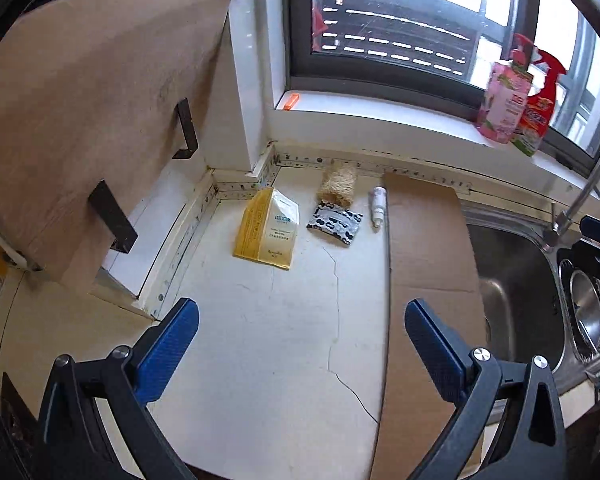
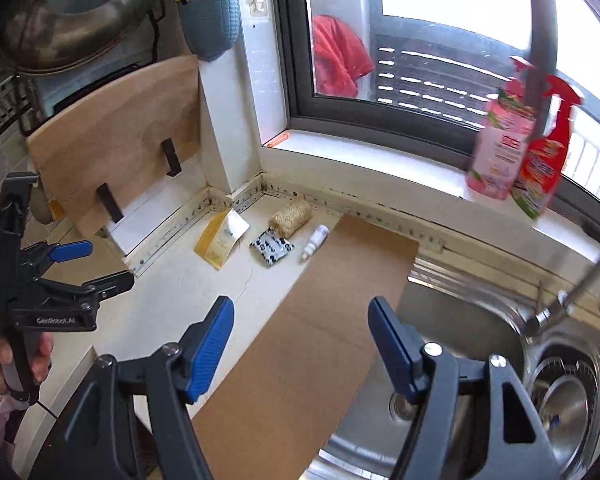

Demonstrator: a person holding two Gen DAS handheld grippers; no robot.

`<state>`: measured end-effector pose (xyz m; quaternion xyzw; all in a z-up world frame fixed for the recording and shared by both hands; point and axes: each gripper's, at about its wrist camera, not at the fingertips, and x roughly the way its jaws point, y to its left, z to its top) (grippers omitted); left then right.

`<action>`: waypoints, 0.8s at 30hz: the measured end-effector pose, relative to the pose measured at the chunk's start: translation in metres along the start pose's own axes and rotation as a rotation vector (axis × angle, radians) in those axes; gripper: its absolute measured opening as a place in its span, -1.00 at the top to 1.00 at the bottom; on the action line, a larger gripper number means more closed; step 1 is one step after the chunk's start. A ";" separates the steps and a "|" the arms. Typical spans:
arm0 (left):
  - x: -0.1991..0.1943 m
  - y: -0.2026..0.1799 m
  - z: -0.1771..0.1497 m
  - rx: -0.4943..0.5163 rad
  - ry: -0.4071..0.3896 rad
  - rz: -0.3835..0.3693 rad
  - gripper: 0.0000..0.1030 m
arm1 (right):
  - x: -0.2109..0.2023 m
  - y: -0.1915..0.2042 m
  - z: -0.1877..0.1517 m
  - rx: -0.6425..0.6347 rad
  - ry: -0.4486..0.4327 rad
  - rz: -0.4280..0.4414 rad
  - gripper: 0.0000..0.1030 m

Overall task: Collect trash
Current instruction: 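Raise both tools back up toward the counter trash, then grasp the yellow Atomy toothpaste box with the left tool while the right tool grasps the white bottle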

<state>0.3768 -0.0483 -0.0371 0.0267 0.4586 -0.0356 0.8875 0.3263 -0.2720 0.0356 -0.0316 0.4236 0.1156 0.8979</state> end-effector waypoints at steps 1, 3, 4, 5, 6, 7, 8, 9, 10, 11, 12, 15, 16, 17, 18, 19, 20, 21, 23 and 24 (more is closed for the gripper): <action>0.017 0.002 0.010 -0.007 0.019 0.008 -0.98 | 0.015 -0.006 0.009 -0.003 0.015 0.006 -0.35; 0.046 0.005 0.024 -0.012 0.054 0.024 -0.98 | 0.050 -0.017 0.026 0.007 0.049 0.035 -0.35; 0.062 0.006 0.031 -0.010 0.068 0.032 -0.98 | 0.069 -0.022 0.033 0.020 0.070 0.050 -0.35; 0.075 0.006 0.036 -0.005 0.077 0.040 -0.98 | 0.089 -0.028 0.040 0.038 0.094 0.062 -0.35; 0.087 0.007 0.040 0.004 0.084 0.048 -0.98 | 0.107 -0.032 0.045 0.055 0.114 0.073 -0.35; 0.098 0.007 0.044 0.013 0.090 0.057 -0.98 | 0.127 -0.036 0.050 0.075 0.134 0.081 -0.34; 0.112 0.007 0.048 0.026 0.101 0.066 -0.98 | 0.145 -0.040 0.054 0.090 0.151 0.082 -0.33; 0.124 0.008 0.052 0.032 0.110 0.073 -0.98 | 0.162 -0.042 0.056 0.104 0.168 0.080 -0.31; 0.138 0.010 0.056 0.036 0.124 0.080 -0.98 | 0.178 -0.045 0.059 0.117 0.184 0.080 -0.26; 0.147 0.012 0.058 0.036 0.134 0.084 -0.98 | 0.197 -0.047 0.062 0.134 0.204 0.086 -0.21; 0.160 0.015 0.061 0.036 0.147 0.086 -0.98 | 0.210 -0.050 0.063 0.150 0.219 0.092 -0.19; 0.189 0.023 0.067 0.038 0.169 0.097 -0.98 | 0.247 -0.050 0.066 0.187 0.257 0.108 -0.17; 0.199 0.027 0.070 0.036 0.174 0.098 -0.98 | 0.258 -0.048 0.066 0.192 0.268 0.101 -0.17; 0.205 0.031 0.072 0.032 0.179 0.098 -0.98 | 0.268 -0.047 0.066 0.195 0.274 0.092 -0.18; 0.212 0.034 0.073 0.029 0.183 0.099 -0.98 | 0.275 -0.048 0.066 0.197 0.277 0.085 -0.18; 0.218 0.037 0.075 0.027 0.187 0.100 -0.98 | 0.282 -0.047 0.066 0.196 0.280 0.075 -0.17; 0.224 0.040 0.078 0.027 0.190 0.102 -0.98 | 0.287 -0.045 0.066 0.191 0.280 0.061 -0.17; 0.228 0.042 0.079 0.027 0.191 0.103 -0.98 | 0.292 -0.042 0.065 0.183 0.277 0.043 -0.17; 0.238 0.046 0.082 0.027 0.194 0.113 -0.98 | 0.302 -0.037 0.064 0.166 0.276 0.022 -0.11; 0.242 0.047 0.084 0.025 0.197 0.114 -0.98 | 0.305 -0.036 0.063 0.159 0.277 0.019 -0.06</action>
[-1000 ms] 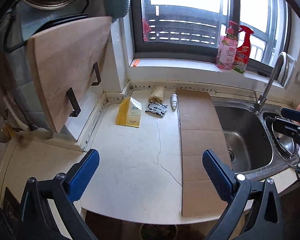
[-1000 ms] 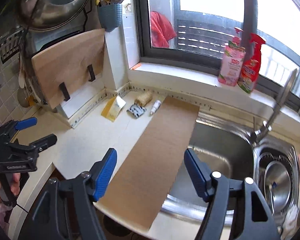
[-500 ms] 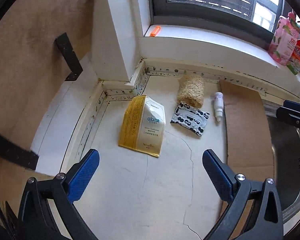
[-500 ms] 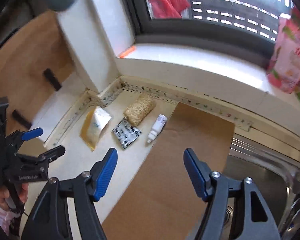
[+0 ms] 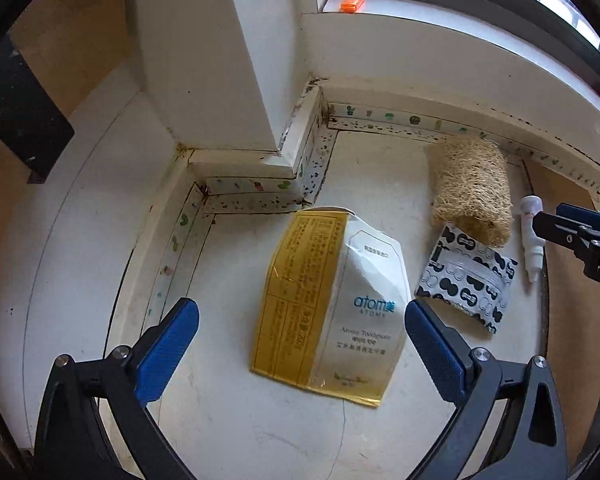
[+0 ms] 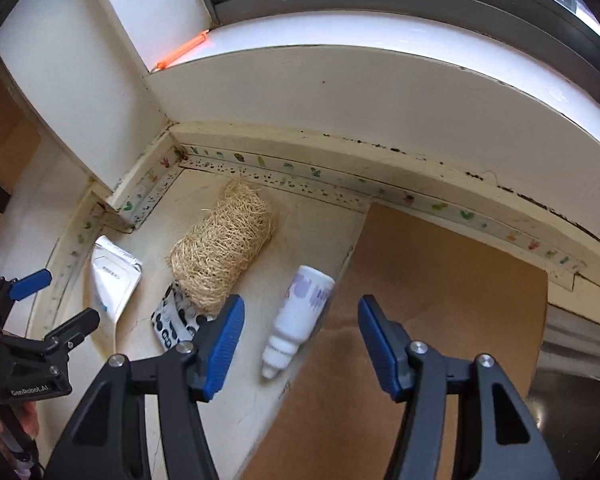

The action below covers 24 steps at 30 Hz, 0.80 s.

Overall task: Collect trash
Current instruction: 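Grasp the yellow Atomy toothpaste box with the left tool while the right tool grasps the white bottle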

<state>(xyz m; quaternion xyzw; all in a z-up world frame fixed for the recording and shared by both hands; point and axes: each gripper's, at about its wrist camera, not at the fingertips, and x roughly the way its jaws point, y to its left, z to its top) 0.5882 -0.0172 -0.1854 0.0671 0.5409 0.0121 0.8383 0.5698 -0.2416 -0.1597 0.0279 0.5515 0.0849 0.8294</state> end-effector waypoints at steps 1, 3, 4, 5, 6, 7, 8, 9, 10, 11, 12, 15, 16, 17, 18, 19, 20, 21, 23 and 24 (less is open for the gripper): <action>0.004 0.001 0.002 -0.004 0.004 -0.005 -0.98 | 0.004 0.003 0.001 -0.008 0.005 -0.004 0.02; 0.010 0.002 0.005 -0.012 0.009 -0.026 -0.98 | 0.011 0.005 0.001 -0.020 0.018 -0.012 0.13; 0.012 0.003 0.006 -0.018 0.012 -0.042 -0.98 | 0.015 0.008 0.001 -0.031 0.022 -0.023 0.19; 0.014 0.005 0.008 -0.022 0.017 -0.053 -0.98 | 0.017 0.010 0.001 -0.041 0.019 -0.036 0.22; 0.016 0.005 0.009 -0.028 0.023 -0.066 -0.98 | 0.018 0.014 0.000 -0.057 0.009 -0.048 0.23; 0.018 0.006 0.010 -0.033 0.032 -0.082 -0.98 | 0.018 0.016 0.000 -0.068 0.003 -0.052 0.31; 0.020 0.006 0.011 -0.035 0.042 -0.092 -0.98 | 0.020 0.019 0.000 -0.072 0.016 -0.040 0.53; 0.023 0.007 0.012 -0.037 0.057 -0.104 -0.98 | 0.022 0.019 0.000 -0.071 0.030 -0.028 0.52; 0.025 0.008 0.013 -0.038 0.070 -0.110 -0.98 | 0.023 0.020 -0.001 -0.071 0.027 -0.028 0.52; 0.027 0.008 0.013 -0.036 0.076 -0.114 -0.98 | 0.023 0.022 -0.001 -0.076 0.023 -0.029 0.52; 0.028 0.007 0.014 -0.031 0.079 -0.118 -0.98 | 0.023 0.023 -0.002 -0.082 0.021 -0.031 0.52; 0.033 0.003 0.018 0.004 0.079 -0.109 -0.98 | 0.023 0.024 -0.003 -0.082 0.018 -0.026 0.52; 0.035 0.000 0.020 0.014 0.081 -0.105 -0.98 | 0.022 0.023 -0.003 -0.078 0.018 -0.022 0.53; 0.036 -0.002 0.021 0.023 0.084 -0.104 -0.98 | 0.022 0.022 -0.003 -0.070 0.019 -0.013 0.53; 0.037 -0.005 0.022 0.032 0.088 -0.107 -0.98 | 0.022 0.022 -0.003 -0.062 0.021 -0.003 0.53; 0.038 -0.008 0.022 0.042 0.090 -0.109 -0.98 | 0.023 0.021 -0.002 -0.051 0.023 0.010 0.53; 0.038 -0.010 0.023 0.051 0.090 -0.106 -0.98 | 0.024 0.021 -0.001 -0.040 0.028 0.032 0.53; 0.040 -0.013 0.023 0.060 0.091 -0.101 -0.98 | 0.024 0.017 -0.002 -0.029 0.033 0.053 0.53; 0.043 -0.018 0.024 0.073 0.097 -0.100 -0.98 | 0.023 0.013 -0.002 -0.006 0.040 0.087 0.53; 0.044 -0.019 0.024 0.078 0.098 -0.099 -0.98 | 0.023 0.011 -0.002 0.010 0.048 0.114 0.53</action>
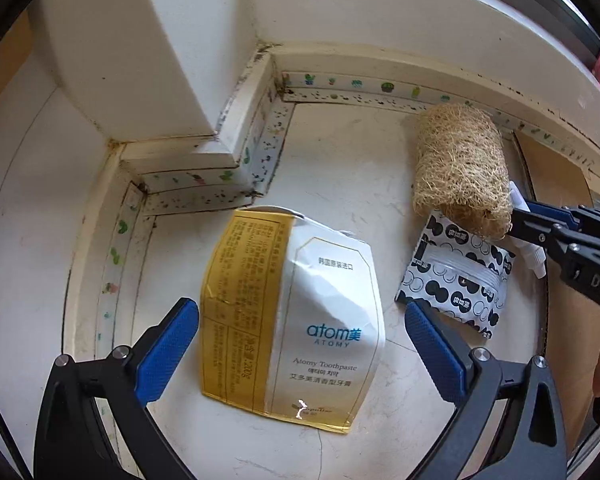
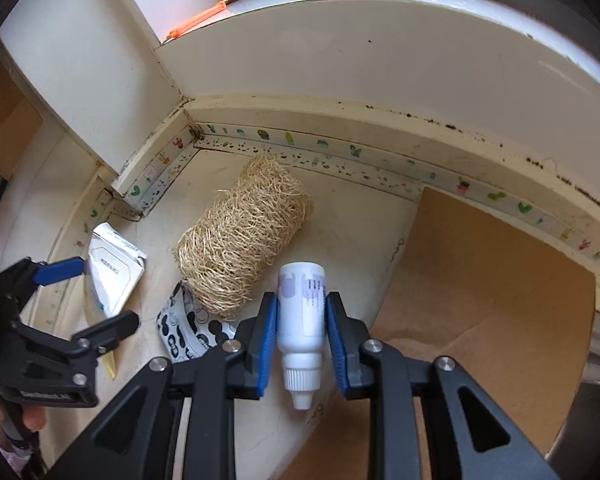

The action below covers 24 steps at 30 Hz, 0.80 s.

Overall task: Collect trash
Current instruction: 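Grasp the yellow Atomy toothpaste box with the left tool while the right tool grasps the white bottle, then carry the toothpaste box and white bottle down over the trash bin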

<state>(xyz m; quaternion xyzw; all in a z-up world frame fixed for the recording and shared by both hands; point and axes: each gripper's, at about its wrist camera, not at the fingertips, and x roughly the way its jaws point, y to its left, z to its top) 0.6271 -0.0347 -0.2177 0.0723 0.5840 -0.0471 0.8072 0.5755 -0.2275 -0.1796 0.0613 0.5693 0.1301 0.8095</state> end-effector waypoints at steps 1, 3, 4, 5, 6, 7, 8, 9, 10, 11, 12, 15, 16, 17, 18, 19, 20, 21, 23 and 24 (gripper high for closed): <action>0.001 -0.002 0.000 0.007 -0.002 0.003 -0.98 | -0.001 -0.004 0.000 0.023 0.011 0.033 0.53; 0.001 -0.004 -0.001 0.021 -0.009 0.012 -0.82 | -0.002 -0.013 0.001 0.071 0.022 0.080 0.53; 0.001 -0.004 -0.001 0.025 -0.007 0.007 -0.70 | -0.004 -0.017 0.002 0.094 0.024 0.104 0.53; -0.002 -0.010 -0.007 0.022 -0.009 0.002 -0.70 | -0.006 -0.021 0.002 0.111 0.023 0.118 0.53; -0.002 -0.010 -0.012 0.018 -0.018 0.002 -0.70 | -0.008 -0.023 0.002 0.121 0.021 0.125 0.53; -0.004 -0.012 -0.015 0.016 -0.022 0.002 -0.70 | -0.011 -0.026 0.001 0.130 0.019 0.128 0.53; -0.007 -0.012 -0.019 0.014 -0.031 0.005 -0.69 | -0.013 -0.028 0.001 0.137 0.017 0.132 0.53; -0.008 -0.013 -0.021 0.015 -0.038 0.011 -0.69 | -0.016 -0.029 0.000 0.142 0.017 0.137 0.53; -0.010 -0.013 -0.024 0.017 -0.045 0.018 -0.69 | -0.018 -0.029 -0.001 0.147 0.018 0.143 0.53; -0.016 -0.010 -0.029 0.018 -0.054 0.025 -0.69 | -0.020 -0.029 -0.002 0.150 0.017 0.148 0.53; -0.019 -0.011 -0.032 0.019 -0.060 0.031 -0.69 | -0.023 -0.029 -0.003 0.148 0.014 0.152 0.53; -0.031 -0.013 -0.042 0.008 -0.075 0.034 -0.69 | -0.036 -0.026 -0.012 0.132 0.011 0.164 0.53; -0.036 -0.014 -0.046 0.002 -0.079 0.030 -0.69 | -0.040 -0.025 -0.015 0.124 0.011 0.166 0.53; -0.042 -0.014 -0.048 -0.003 -0.085 0.026 -0.69 | -0.045 -0.023 -0.019 0.117 0.010 0.169 0.53; -0.048 -0.015 -0.053 -0.008 -0.091 0.022 -0.69 | -0.049 -0.021 -0.023 0.111 0.008 0.171 0.53; -0.054 -0.017 -0.056 -0.013 -0.095 0.017 -0.69 | -0.052 -0.020 -0.026 0.105 0.007 0.173 0.53; -0.061 -0.021 -0.062 -0.018 -0.102 0.008 -0.69 | -0.057 -0.018 -0.031 0.101 0.006 0.176 0.53; -0.069 -0.023 -0.067 -0.021 -0.108 0.001 -0.69 | -0.063 -0.017 -0.036 0.099 0.005 0.180 0.53; -0.086 -0.026 -0.075 -0.024 -0.122 -0.013 -0.69 | -0.077 -0.014 -0.048 0.096 0.004 0.197 0.53; -0.096 -0.031 -0.081 -0.026 -0.132 -0.023 -0.69 | -0.083 -0.012 -0.053 0.092 0.002 0.203 0.53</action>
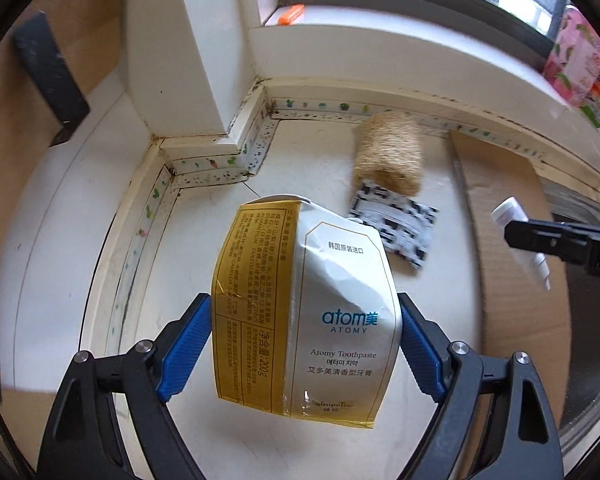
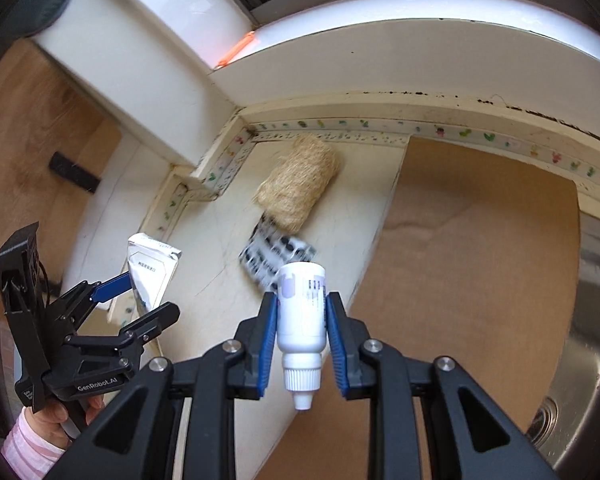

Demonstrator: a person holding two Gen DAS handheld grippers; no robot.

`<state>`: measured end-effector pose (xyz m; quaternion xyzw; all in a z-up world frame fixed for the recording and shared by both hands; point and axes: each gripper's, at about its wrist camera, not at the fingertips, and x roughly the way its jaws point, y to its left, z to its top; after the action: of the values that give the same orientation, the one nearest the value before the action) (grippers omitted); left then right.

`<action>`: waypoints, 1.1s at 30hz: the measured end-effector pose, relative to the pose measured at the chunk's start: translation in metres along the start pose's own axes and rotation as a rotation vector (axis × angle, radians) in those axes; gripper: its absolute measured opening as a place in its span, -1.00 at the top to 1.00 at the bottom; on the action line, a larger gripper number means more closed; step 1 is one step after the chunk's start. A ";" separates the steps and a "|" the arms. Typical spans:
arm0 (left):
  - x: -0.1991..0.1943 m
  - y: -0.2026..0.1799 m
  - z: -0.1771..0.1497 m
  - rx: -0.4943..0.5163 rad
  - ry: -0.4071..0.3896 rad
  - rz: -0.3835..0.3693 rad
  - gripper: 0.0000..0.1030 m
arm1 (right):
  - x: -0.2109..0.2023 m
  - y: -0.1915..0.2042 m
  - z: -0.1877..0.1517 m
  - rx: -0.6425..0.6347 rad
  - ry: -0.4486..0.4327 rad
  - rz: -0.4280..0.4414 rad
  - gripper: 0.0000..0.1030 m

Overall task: Collect trash
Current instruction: 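Carry the toothpaste box and white bottle down over the trash bin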

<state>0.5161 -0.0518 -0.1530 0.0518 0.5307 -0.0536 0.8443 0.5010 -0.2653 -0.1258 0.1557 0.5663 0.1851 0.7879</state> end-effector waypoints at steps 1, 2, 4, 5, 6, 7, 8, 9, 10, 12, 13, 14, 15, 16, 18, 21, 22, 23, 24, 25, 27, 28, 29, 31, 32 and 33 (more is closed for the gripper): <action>-0.011 -0.005 -0.005 -0.004 -0.009 -0.010 -0.69 | -0.006 0.004 -0.005 -0.008 -0.003 0.003 0.53; -0.020 -0.009 -0.008 -0.007 -0.015 -0.017 -0.69 | -0.016 0.009 -0.013 -0.020 -0.009 0.007 0.53; -0.046 -0.021 -0.022 -0.014 -0.042 -0.045 -0.69 | -0.034 0.019 -0.027 -0.042 -0.022 0.011 0.53; -0.059 -0.024 -0.027 -0.017 -0.055 -0.056 -0.69 | -0.043 0.024 -0.034 -0.053 -0.030 0.011 0.53; -0.073 -0.029 -0.034 -0.021 -0.072 -0.069 -0.69 | -0.053 0.030 -0.042 -0.063 -0.039 0.013 0.53; -0.090 -0.035 -0.044 -0.026 -0.099 -0.093 -0.69 | -0.065 0.035 -0.052 -0.072 -0.047 0.015 0.53; -0.104 -0.041 -0.053 -0.026 -0.119 -0.114 -0.69 | -0.078 0.039 -0.063 -0.080 -0.056 0.014 0.53; -0.117 -0.047 -0.062 -0.025 -0.133 -0.127 -0.69 | -0.085 0.046 -0.071 -0.086 -0.064 0.011 0.53; -0.131 -0.052 -0.076 -0.025 -0.147 -0.140 -0.69 | -0.095 0.050 -0.081 -0.092 -0.073 0.007 0.53; -0.154 -0.061 -0.099 -0.024 -0.166 -0.175 -0.69 | -0.119 0.059 -0.106 -0.104 -0.089 -0.003 0.53; -0.165 -0.065 -0.113 -0.023 -0.174 -0.190 -0.69 | -0.128 0.063 -0.117 -0.107 -0.096 -0.008 0.53; -0.175 -0.070 -0.127 -0.019 -0.182 -0.204 -0.69 | -0.141 0.068 -0.133 -0.109 -0.104 -0.014 0.53; -0.186 -0.073 -0.140 -0.016 -0.188 -0.217 -0.69 | -0.151 0.073 -0.147 -0.113 -0.110 -0.018 0.53; -0.196 -0.076 -0.155 -0.012 -0.191 -0.234 -0.69 | -0.161 0.078 -0.159 -0.117 -0.115 -0.025 0.53; -0.211 -0.080 -0.178 -0.006 -0.196 -0.267 -0.69 | -0.178 0.087 -0.187 -0.120 -0.125 -0.042 0.53; -0.231 -0.087 -0.221 0.014 -0.202 -0.303 -0.69 | -0.194 0.100 -0.231 -0.120 -0.132 -0.061 0.53; -0.236 -0.089 -0.235 0.024 -0.204 -0.306 -0.69 | -0.199 0.103 -0.245 -0.117 -0.133 -0.066 0.53; -0.240 -0.090 -0.246 0.031 -0.206 -0.305 -0.69 | -0.202 0.107 -0.261 -0.112 -0.133 -0.068 0.53; -0.243 -0.091 -0.261 0.041 -0.206 -0.309 -0.69 | -0.204 0.110 -0.275 -0.107 -0.132 -0.069 0.53; -0.246 -0.091 -0.275 0.049 -0.207 -0.315 -0.69 | -0.206 0.113 -0.289 -0.105 -0.131 -0.070 0.53; -0.248 -0.091 -0.300 0.062 -0.205 -0.315 -0.69 | -0.203 0.119 -0.317 -0.106 -0.125 -0.069 0.53; -0.248 -0.090 -0.312 0.065 -0.201 -0.314 -0.69 | -0.201 0.121 -0.330 -0.108 -0.118 -0.063 0.53; -0.247 -0.088 -0.329 0.062 -0.194 -0.312 -0.69 | -0.197 0.123 -0.342 -0.108 -0.109 -0.052 0.53; -0.241 -0.084 -0.354 0.048 -0.177 -0.309 -0.69 | -0.185 0.124 -0.367 -0.113 -0.082 -0.034 0.53; -0.236 -0.081 -0.369 0.033 -0.169 -0.298 -0.69 | -0.178 0.124 -0.377 -0.123 -0.066 -0.028 0.53; -0.232 -0.079 -0.381 0.019 -0.164 -0.283 -0.69 | -0.171 0.124 -0.387 -0.135 -0.050 -0.027 0.53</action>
<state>0.0653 -0.0664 -0.1110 -0.0199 0.4615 -0.1811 0.8682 0.0693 -0.2222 -0.0463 0.0992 0.5346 0.2081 0.8131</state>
